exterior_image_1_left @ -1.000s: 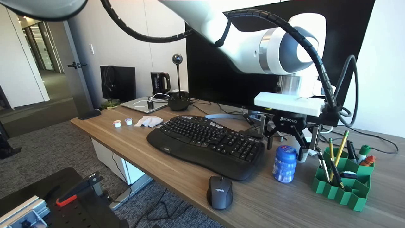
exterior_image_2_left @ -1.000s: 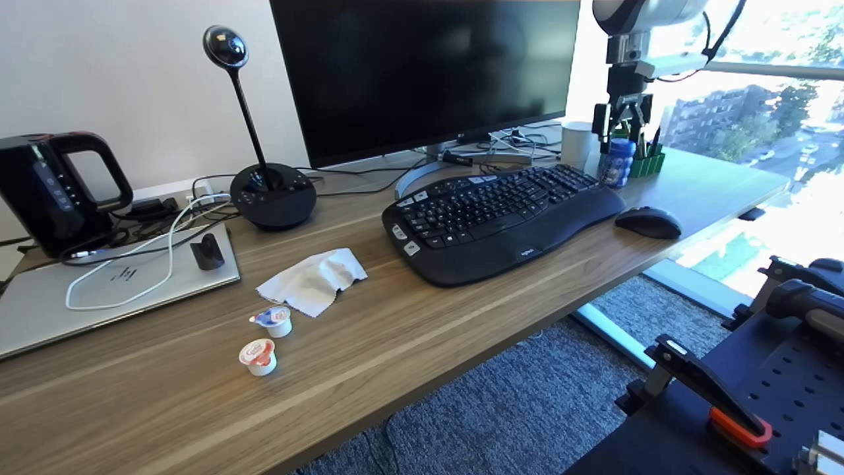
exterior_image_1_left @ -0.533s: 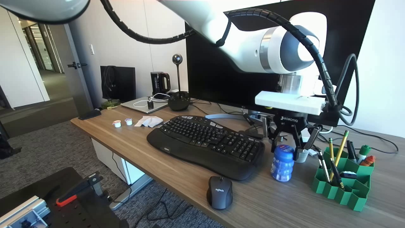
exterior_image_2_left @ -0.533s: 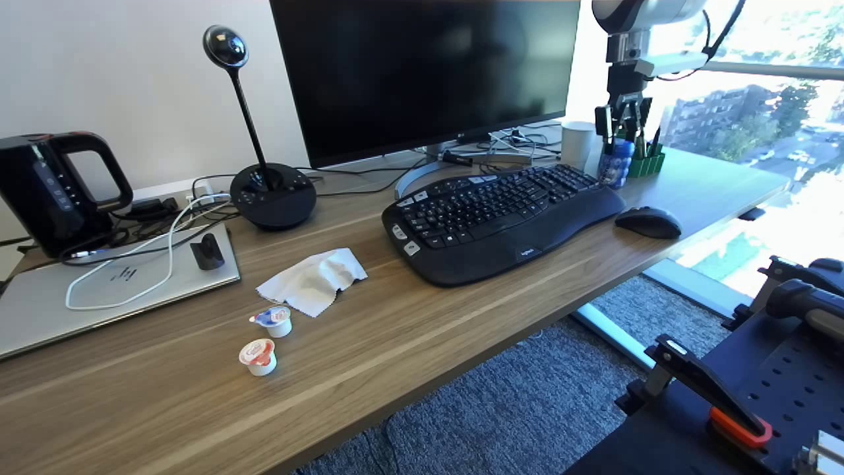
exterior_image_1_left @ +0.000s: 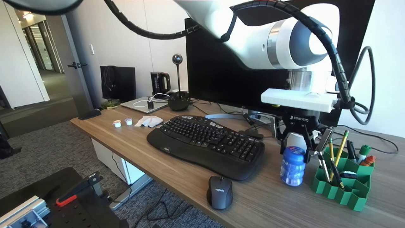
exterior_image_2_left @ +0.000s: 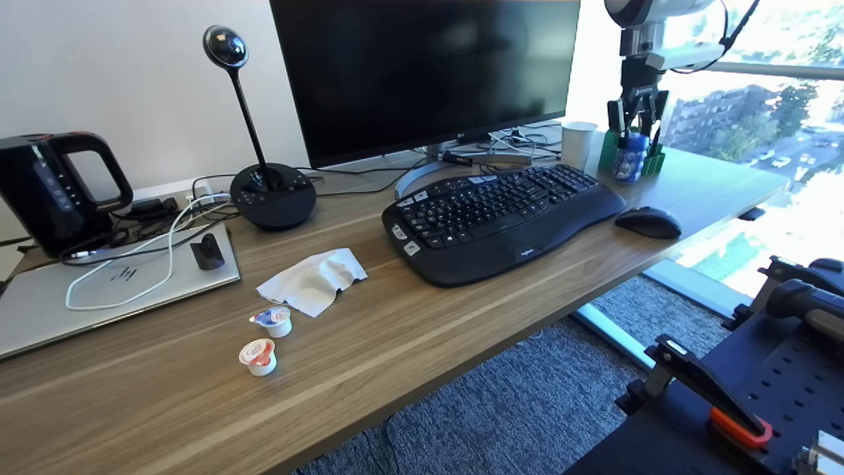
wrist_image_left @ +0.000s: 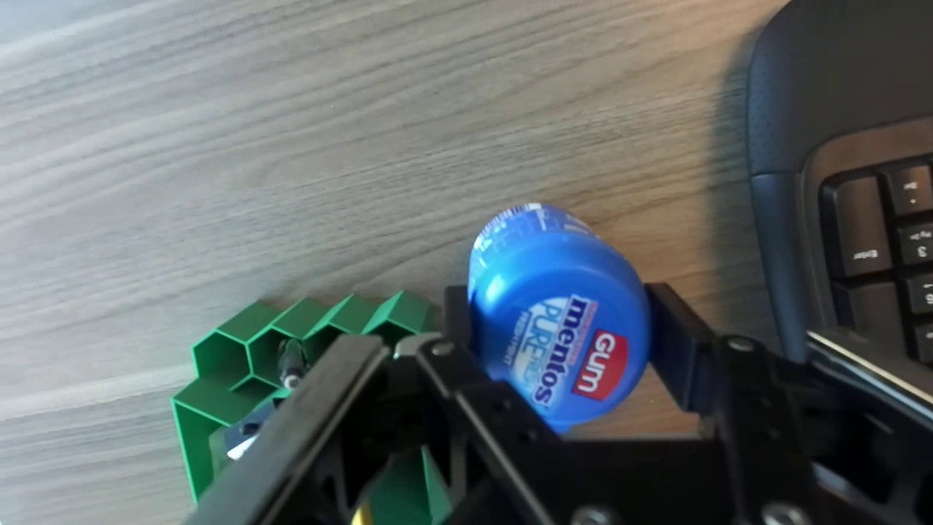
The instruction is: Move the blue bottle to the left
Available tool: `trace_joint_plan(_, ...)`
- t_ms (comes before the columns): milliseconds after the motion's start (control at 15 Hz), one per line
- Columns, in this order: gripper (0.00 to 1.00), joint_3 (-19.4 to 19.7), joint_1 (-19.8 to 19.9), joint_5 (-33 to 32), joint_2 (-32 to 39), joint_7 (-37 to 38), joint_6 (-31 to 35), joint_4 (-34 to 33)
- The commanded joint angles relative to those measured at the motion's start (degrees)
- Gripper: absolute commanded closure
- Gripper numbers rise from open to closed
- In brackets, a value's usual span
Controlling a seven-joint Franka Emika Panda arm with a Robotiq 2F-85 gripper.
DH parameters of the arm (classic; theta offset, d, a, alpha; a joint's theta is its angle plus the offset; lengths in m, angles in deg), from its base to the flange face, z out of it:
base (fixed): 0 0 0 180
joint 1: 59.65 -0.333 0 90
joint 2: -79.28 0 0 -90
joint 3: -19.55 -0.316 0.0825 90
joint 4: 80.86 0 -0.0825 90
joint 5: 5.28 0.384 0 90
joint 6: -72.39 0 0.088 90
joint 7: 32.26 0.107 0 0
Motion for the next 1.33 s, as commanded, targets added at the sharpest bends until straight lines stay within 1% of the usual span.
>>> trace_joint_plan(0,0.65,0.2,0.8,0.6,-6.2,0.3,-2.0,7.0)
trace_joint_plan(733,0.65,0.2,1.5,-0.1,-19.2,-0.4,1.3,24.7)
trace_joint_plan(1267,0.65,0.2,0.1,-1.1,-29.1,-2.6,7.8,39.6)
